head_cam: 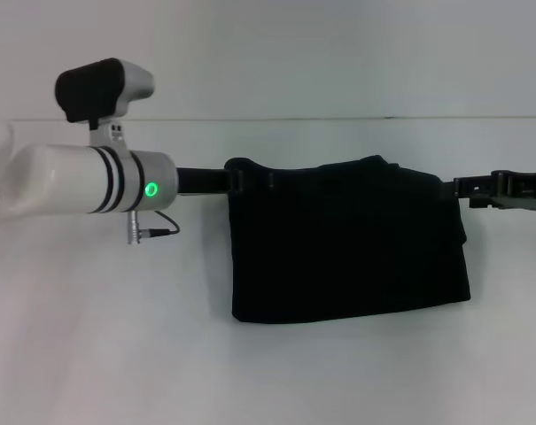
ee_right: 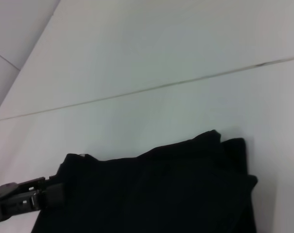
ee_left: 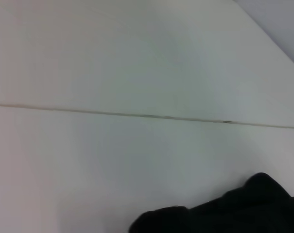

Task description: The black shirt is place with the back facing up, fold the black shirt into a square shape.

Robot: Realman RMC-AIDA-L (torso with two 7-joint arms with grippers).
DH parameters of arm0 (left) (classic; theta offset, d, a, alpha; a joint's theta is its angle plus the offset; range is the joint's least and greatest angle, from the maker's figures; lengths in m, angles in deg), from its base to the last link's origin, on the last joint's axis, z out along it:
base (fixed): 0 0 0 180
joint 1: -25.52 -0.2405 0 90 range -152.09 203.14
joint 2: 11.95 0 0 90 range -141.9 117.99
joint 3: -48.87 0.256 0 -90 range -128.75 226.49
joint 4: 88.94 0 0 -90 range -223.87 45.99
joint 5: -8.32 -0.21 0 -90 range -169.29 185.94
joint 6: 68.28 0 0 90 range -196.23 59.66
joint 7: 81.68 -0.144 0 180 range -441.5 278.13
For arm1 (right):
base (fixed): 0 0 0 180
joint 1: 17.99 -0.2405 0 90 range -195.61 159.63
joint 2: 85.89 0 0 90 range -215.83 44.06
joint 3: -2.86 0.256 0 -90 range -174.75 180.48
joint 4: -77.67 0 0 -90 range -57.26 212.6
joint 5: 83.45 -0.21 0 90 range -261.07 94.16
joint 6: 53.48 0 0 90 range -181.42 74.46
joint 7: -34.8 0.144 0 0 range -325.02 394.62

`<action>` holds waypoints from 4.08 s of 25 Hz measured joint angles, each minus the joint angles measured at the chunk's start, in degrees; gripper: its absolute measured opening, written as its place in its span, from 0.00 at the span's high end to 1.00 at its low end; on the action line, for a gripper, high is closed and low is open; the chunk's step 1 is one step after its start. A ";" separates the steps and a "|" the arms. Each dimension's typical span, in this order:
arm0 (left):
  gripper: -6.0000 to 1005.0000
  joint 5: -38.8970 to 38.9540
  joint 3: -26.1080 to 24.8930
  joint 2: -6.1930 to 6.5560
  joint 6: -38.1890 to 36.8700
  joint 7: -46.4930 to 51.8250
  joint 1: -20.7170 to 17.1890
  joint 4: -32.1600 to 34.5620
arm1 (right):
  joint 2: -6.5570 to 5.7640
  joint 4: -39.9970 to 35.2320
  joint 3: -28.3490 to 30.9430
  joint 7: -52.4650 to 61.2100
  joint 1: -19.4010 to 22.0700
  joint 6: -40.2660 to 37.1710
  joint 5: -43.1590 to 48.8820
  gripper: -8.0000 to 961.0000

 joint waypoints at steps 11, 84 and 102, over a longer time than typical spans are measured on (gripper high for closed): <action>0.14 0.34 0.24 -0.53 0.08 0.08 1.34 0.17 | 0.20 2.30 -1.21 -0.34 -0.77 3.85 0.05 0.20; 0.77 1.47 -1.15 0.31 -0.59 -1.80 -5.43 7.57 | 3.78 4.64 -8.73 -18.60 -3.10 10.79 -10.63 0.46; 0.21 1.46 -1.14 0.00 -1.68 -1.90 -7.36 9.22 | 8.58 8.51 -19.68 -18.58 -7.81 31.42 -4.85 0.99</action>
